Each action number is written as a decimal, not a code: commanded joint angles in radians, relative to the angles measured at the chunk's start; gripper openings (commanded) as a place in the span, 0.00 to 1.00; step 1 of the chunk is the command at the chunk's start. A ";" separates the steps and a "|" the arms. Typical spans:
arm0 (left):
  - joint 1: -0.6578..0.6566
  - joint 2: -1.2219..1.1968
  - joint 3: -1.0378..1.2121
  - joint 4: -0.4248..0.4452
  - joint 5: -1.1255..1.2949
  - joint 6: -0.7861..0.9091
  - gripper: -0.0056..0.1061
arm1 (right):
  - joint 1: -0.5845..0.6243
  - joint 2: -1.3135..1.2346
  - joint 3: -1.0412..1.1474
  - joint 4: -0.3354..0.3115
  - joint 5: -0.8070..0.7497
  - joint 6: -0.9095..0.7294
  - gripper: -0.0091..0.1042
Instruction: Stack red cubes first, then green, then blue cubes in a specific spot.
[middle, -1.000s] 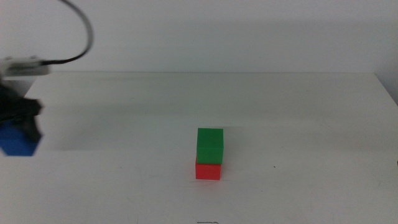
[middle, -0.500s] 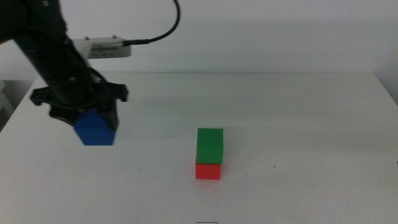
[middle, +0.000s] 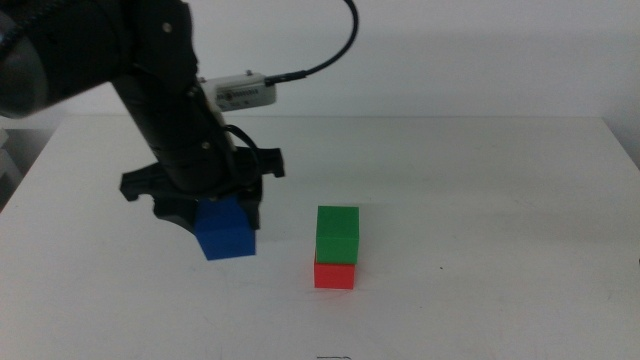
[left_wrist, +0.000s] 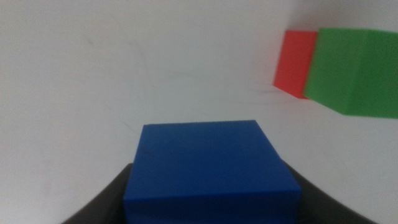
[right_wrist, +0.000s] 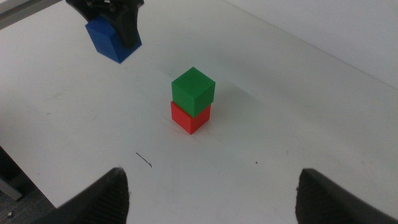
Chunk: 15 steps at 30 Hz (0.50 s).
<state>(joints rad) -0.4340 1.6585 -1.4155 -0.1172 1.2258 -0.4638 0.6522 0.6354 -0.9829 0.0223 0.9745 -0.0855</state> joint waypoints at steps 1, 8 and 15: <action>-0.029 -0.049 -0.028 -0.002 0.004 -0.058 0.09 | -0.005 0.003 -0.024 -0.009 -0.073 -0.014 0.80; -0.076 -0.049 -0.028 0.006 -0.063 -0.067 0.09 | -0.005 0.003 -0.024 -0.009 -0.073 -0.014 0.80; -0.114 -0.046 -0.028 0.037 -0.073 -0.143 0.09 | -0.005 0.003 -0.024 -0.009 -0.073 -0.014 0.80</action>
<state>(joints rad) -0.5393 1.6585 -1.4155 -0.0877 1.1816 -0.5884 0.6522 0.6354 -0.9829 0.0214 0.9745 -0.0855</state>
